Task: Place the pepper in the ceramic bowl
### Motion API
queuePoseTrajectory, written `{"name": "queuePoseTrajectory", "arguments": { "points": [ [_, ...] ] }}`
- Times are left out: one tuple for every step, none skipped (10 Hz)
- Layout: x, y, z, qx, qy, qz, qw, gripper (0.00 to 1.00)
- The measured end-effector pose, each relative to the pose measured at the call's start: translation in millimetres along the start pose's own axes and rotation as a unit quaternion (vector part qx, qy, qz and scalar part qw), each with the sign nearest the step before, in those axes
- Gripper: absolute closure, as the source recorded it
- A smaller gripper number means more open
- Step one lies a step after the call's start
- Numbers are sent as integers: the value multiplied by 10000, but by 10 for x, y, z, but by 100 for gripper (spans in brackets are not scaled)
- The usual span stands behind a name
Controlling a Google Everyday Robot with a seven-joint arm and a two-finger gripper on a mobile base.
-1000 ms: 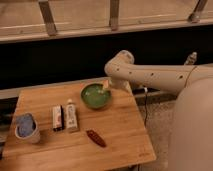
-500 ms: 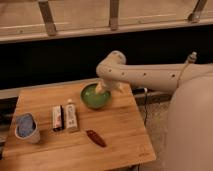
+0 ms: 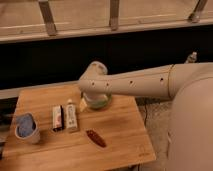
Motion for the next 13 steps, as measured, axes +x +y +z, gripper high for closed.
{"name": "queuePoseTrajectory", "arguments": {
  "points": [
    [32,52,-3,-23,11,-159,9999,20],
    [33,59,-4,-30,10,-180,9998,20],
    [32,53,5,-40,21,-174,9998,20],
    [54,43,37,-55,101,-231,9997,20],
    [124,84,116,-101,209,-266,9994,20],
    [221,135,231,-147,325,-308,9989,20],
    [319,157,333,-178,388,-291,9987,20],
    [500,182,456,-234,460,-264,9983,20],
    [627,203,508,-280,480,-265,9981,20],
    [686,221,534,-311,452,-305,9980,20],
    [744,270,543,-373,400,-341,9979,20],
    [765,262,547,-375,389,-342,9980,20],
    [763,260,549,-368,386,-352,9980,20]
  ]
}}
